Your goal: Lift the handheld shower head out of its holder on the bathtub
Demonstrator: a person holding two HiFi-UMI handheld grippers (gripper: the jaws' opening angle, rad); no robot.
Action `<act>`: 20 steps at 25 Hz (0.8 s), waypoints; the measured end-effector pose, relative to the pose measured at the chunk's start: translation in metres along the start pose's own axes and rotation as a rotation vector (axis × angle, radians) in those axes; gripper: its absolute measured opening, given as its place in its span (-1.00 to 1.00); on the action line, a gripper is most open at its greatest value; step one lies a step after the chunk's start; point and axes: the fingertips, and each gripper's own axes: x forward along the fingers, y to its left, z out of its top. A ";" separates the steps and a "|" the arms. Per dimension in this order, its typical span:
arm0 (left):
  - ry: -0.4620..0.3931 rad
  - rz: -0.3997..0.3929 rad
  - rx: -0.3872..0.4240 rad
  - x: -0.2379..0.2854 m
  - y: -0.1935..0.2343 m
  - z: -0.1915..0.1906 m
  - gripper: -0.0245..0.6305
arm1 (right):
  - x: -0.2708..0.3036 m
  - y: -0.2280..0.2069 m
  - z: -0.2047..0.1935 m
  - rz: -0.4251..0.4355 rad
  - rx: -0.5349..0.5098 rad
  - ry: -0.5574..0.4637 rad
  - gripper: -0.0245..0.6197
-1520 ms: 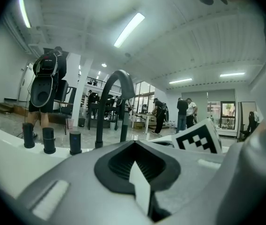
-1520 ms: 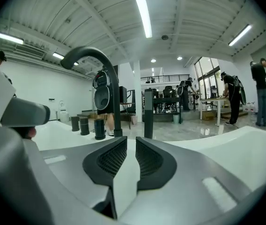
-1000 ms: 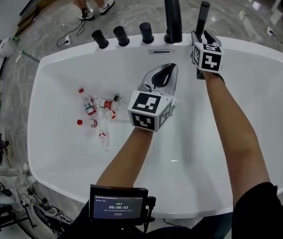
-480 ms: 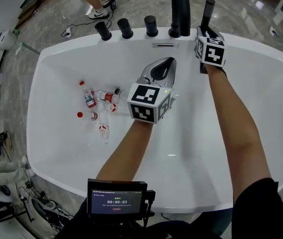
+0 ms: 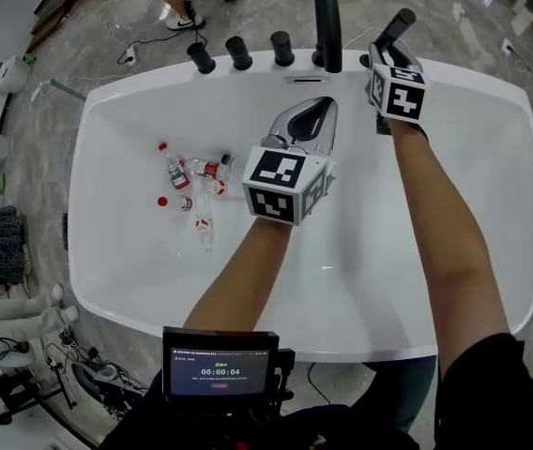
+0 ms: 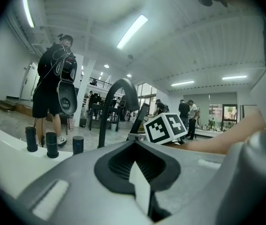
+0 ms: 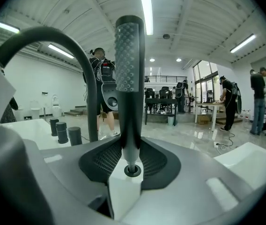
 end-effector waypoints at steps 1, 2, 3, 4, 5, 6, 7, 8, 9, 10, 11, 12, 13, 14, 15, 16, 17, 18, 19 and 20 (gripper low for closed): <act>0.004 -0.002 -0.001 -0.003 -0.005 0.009 -0.93 | -0.007 0.000 0.006 0.000 0.004 0.004 -0.48; 0.009 -0.003 -0.003 -0.007 -0.010 0.017 -0.93 | -0.015 0.000 0.013 0.001 0.007 0.007 -0.48; 0.015 -0.005 -0.005 -0.010 -0.015 0.025 -0.93 | -0.023 0.001 0.020 0.002 0.009 0.011 -0.48; 0.023 -0.008 -0.008 -0.015 -0.020 0.033 -0.93 | -0.032 0.001 0.027 0.002 0.010 0.015 -0.48; 0.032 -0.012 -0.009 -0.019 -0.026 0.041 -0.93 | -0.041 0.002 0.034 0.002 0.011 0.020 -0.48; 0.039 -0.016 -0.008 -0.024 -0.031 0.049 -0.93 | -0.050 0.002 0.040 0.002 0.012 0.025 -0.48; 0.043 -0.018 -0.006 -0.029 -0.036 0.058 -0.93 | -0.059 0.003 0.048 0.002 0.012 0.030 -0.48; 0.046 -0.019 -0.005 -0.034 -0.040 0.068 -0.93 | -0.067 0.005 0.056 0.002 0.012 0.034 -0.48; 0.048 -0.021 -0.008 -0.039 -0.044 0.079 -0.93 | -0.076 0.006 0.065 0.003 0.012 0.037 -0.48; 0.050 -0.024 -0.012 -0.043 -0.048 0.089 -0.93 | -0.083 0.008 0.073 0.004 0.013 0.038 -0.48; 0.050 -0.025 -0.013 -0.047 -0.052 0.098 -0.93 | -0.091 0.011 0.082 0.004 0.014 0.038 -0.48; 0.048 -0.025 -0.010 -0.051 -0.055 0.107 -0.93 | -0.099 0.013 0.091 0.006 0.016 0.037 -0.48; 0.046 -0.025 -0.006 -0.055 -0.058 0.117 -0.93 | -0.108 0.015 0.100 0.007 0.017 0.036 -0.48; 0.044 -0.027 -0.004 -0.059 -0.062 0.126 -0.93 | -0.117 0.018 0.110 0.009 0.015 0.034 -0.48; 0.044 -0.032 -0.007 -0.063 -0.067 0.137 -0.93 | -0.127 0.021 0.121 0.011 0.012 0.031 -0.48; 0.045 -0.038 -0.015 -0.068 -0.073 0.147 -0.93 | -0.138 0.024 0.131 0.014 0.006 0.027 -0.48; 0.044 -0.043 -0.021 -0.073 -0.079 0.157 -0.93 | -0.148 0.027 0.143 0.017 -0.001 0.022 -0.48; 0.042 -0.046 -0.025 -0.078 -0.083 0.168 -0.93 | -0.159 0.030 0.154 0.022 -0.008 0.017 -0.48; 0.039 -0.046 -0.028 -0.083 -0.087 0.179 -0.93 | -0.170 0.032 0.165 0.026 -0.013 0.012 -0.48; 0.036 -0.046 -0.029 -0.088 -0.090 0.190 -0.93 | -0.181 0.034 0.177 0.030 -0.016 0.007 -0.48</act>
